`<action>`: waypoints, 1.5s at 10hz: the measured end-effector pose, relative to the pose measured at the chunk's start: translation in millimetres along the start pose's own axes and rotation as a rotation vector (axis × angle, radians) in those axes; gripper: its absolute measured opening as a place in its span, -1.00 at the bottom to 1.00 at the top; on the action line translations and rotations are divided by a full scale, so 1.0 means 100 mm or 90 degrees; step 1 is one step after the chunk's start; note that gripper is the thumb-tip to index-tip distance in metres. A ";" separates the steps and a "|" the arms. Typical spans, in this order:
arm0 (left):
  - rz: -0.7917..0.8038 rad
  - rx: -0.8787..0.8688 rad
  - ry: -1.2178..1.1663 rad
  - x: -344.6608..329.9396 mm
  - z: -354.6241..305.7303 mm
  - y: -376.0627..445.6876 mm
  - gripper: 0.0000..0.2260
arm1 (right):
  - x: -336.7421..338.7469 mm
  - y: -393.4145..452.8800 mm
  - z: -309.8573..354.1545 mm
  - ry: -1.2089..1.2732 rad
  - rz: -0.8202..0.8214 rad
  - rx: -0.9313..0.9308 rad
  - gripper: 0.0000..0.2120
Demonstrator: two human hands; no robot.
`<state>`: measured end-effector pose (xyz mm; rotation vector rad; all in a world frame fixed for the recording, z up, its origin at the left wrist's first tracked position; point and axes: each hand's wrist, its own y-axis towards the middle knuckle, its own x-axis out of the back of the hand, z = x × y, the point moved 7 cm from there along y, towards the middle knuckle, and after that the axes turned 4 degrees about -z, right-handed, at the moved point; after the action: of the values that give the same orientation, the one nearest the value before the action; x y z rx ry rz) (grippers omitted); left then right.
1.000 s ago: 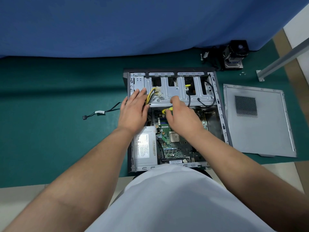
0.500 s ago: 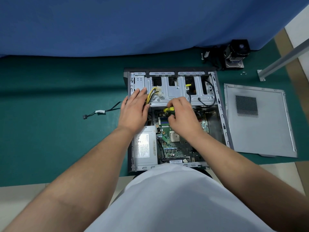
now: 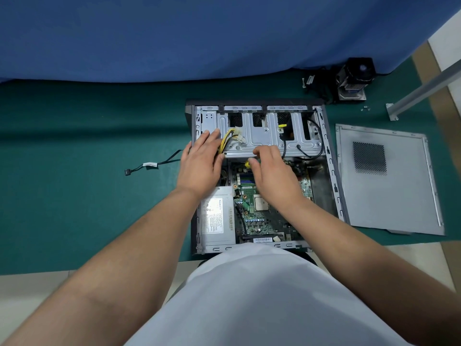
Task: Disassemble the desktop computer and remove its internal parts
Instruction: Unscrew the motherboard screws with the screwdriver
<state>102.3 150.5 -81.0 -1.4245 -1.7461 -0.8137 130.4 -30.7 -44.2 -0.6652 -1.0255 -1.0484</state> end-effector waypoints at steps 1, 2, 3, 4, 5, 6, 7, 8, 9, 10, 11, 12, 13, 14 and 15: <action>-0.001 0.000 -0.002 0.00 0.00 0.00 -0.57 | 0.02 0.00 0.02 -0.014 -0.012 0.025 -0.72; -0.001 0.001 -0.002 0.00 0.00 0.00 -0.56 | 0.01 0.00 -0.04 0.023 0.013 -0.007 -0.60; 0.000 0.001 0.001 0.00 0.00 0.01 -0.56 | -0.02 0.00 -0.05 0.072 0.023 -0.053 -0.66; -0.001 0.002 -0.001 0.01 0.00 0.01 -0.56 | -0.01 0.01 -0.03 0.084 0.020 -0.052 -0.74; -0.001 0.000 0.001 0.01 0.00 0.00 -0.56 | 0.01 0.00 -0.03 0.071 0.030 -0.003 -0.81; -0.001 0.000 -0.001 0.01 0.00 0.01 -0.56 | 0.00 -0.03 -0.10 0.062 0.043 -0.020 -0.75; 0.000 0.001 -0.005 0.01 0.00 0.00 -0.57 | 0.01 -0.08 -0.18 0.055 0.029 -0.049 -0.71; -0.001 0.001 -0.006 0.01 -0.01 0.00 -0.57 | 0.03 -0.12 -0.20 0.064 0.003 -0.039 -0.70; -0.003 0.001 -0.005 0.01 0.00 0.01 -0.57 | 0.03 -0.13 -0.21 0.075 -0.003 -0.041 -0.71; -0.003 0.001 -0.002 0.01 0.00 0.01 -0.58 | 0.03 -0.13 -0.22 0.084 -0.003 -0.049 -0.71; -0.003 0.001 -0.002 0.01 0.00 0.01 -0.58 | 0.02 -0.13 -0.22 0.085 0.002 -0.050 -0.71; -0.004 0.000 -0.005 0.01 0.00 0.01 -0.58 | -0.01 -0.16 -0.22 0.086 0.024 -0.059 -0.71; -0.005 0.000 -0.006 0.01 0.00 0.01 -0.58 | -0.01 -0.17 -0.22 0.085 0.031 -0.059 -0.71; -0.004 0.001 -0.007 0.01 0.00 0.01 -0.58 | 0.00 -0.17 -0.20 0.088 0.028 -0.058 -0.71; -0.001 0.000 -0.004 0.01 0.00 0.01 -0.58 | 0.01 -0.18 -0.19 0.089 0.023 -0.062 -0.71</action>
<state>103.0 150.8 -80.0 -1.4269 -1.7529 -0.8112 120.7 -53.8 -51.7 -0.6764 -0.8427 -1.1031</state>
